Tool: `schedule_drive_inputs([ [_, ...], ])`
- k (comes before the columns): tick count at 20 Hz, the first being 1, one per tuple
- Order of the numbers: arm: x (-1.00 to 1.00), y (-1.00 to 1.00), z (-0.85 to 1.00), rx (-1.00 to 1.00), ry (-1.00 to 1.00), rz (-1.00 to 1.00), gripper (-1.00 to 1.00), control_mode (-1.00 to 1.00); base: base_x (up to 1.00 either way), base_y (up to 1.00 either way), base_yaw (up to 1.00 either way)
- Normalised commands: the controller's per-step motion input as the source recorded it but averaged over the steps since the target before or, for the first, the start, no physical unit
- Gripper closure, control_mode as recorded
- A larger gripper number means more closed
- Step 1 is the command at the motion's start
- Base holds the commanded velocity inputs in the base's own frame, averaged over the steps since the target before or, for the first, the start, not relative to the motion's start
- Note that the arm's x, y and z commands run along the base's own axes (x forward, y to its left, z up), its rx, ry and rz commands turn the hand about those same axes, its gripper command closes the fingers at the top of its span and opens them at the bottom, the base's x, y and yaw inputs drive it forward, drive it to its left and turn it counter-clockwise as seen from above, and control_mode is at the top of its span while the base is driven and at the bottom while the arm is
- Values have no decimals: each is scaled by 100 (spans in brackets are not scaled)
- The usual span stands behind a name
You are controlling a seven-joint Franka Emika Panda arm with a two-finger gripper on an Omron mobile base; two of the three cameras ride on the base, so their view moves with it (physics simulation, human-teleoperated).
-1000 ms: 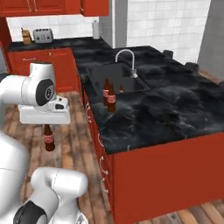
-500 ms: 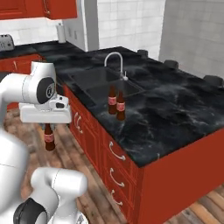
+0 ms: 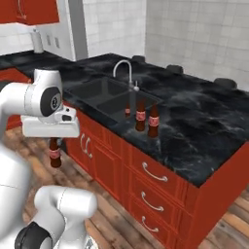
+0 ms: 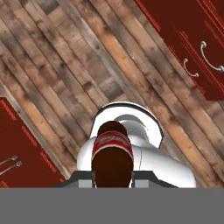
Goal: Place the large bottle from the dining counter next to the other large bottle outside the sink, and place the small bottle from the dining counter next to the other small bottle inside the sink.
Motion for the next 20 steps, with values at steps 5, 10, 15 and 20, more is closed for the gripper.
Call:
schedule_drive_inputs([
  [5, 0, 0, 0, 0, 0, 0, 100, 100, 48, 100, -41],
  [10, 0, 0, 0, 0, 0, 0, 100, 100, 69, 99, -44],
  [15, 0, 0, 0, 0, 0, 0, 100, 100, 58, 81, -53],
  [20, 0, 0, 0, 0, 0, 0, 100, 100, 61, 38, -64],
])
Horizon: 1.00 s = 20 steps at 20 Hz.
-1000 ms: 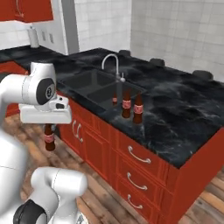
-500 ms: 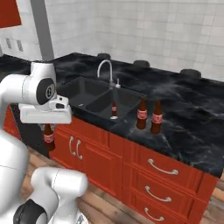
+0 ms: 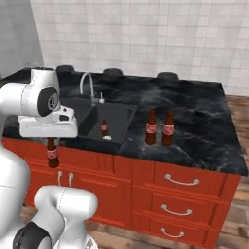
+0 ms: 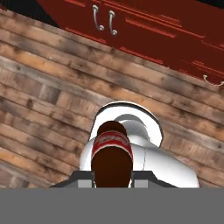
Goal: Place the large bottle from the dining counter next to the other large bottle outside the sink, and place the small bottle from the dining counter next to the other small bottle inside the sink.
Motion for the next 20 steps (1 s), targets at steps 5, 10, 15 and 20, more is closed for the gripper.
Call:
schedule_drive_inputs([
  [5, 0, 0, 0, 0, 0, 0, 100, 100, 60, 43, -54],
  [10, 0, 0, 0, 0, 0, 0, 100, 100, 41, 74, -22],
  [15, 0, 0, 0, 0, 0, 0, 100, 100, 27, 81, -13],
  [20, 0, 0, 0, 0, 0, 0, 100, 100, 87, 29, -18],
])
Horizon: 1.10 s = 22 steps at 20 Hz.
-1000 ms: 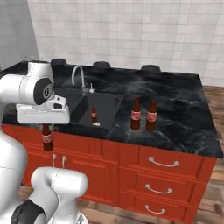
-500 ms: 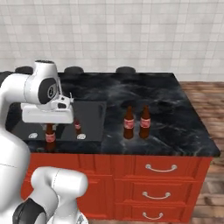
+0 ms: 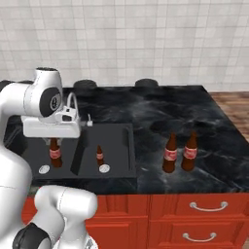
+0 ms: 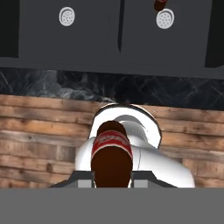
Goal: Place the large bottle from the dining counter next to the other large bottle outside the sink, and place the small bottle from the dining counter next to the other small bottle inside the sink.
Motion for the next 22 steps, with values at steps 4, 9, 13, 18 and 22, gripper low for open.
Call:
schedule_drive_inputs([
  [4, 0, 0, 0, 0, 0, 0, 100, 100, 47, -4, 0],
  [9, 0, 0, 0, 0, 0, 0, 100, 100, 24, -28, 13],
  [13, 0, 0, 0, 0, 0, 0, 100, 100, 18, -31, 13],
  [18, 0, 0, 0, 0, 0, 0, 100, 100, 55, -25, -1],
  [22, 0, 0, 0, 0, 0, 0, 100, 100, 15, -2, -5],
])
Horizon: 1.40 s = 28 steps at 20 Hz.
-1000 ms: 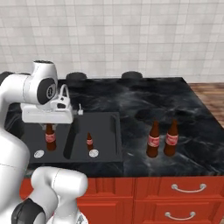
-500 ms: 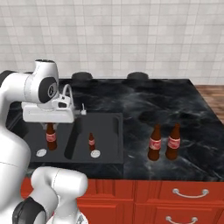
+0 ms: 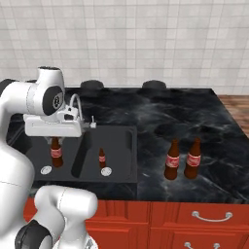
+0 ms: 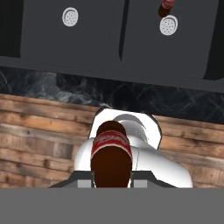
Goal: Place the large bottle from the dining counter next to the other large bottle outside the sink, and place the small bottle from the dining counter next to the other small bottle inside the sink.
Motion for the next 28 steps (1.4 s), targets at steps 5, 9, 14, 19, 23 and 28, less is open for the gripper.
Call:
schedule_drive_inputs([
  [5, 0, 0, 0, 0, 0, 0, 100, 100, 0, 0, 0],
  [9, 0, 0, 0, 0, 0, 0, 100, 100, 0, 0, 0],
  [14, 28, -1, -2, 0, 0, 0, 100, -100, 0, 0, 0],
  [19, 81, -3, -11, 0, -1, 0, 100, -100, 0, 0, 0],
  [23, 42, -8, -20, 0, -4, 0, 100, -100, 0, 0, 0],
  [28, 26, -23, -34, -2, 0, 0, 100, -100, 0, 0, 0],
])
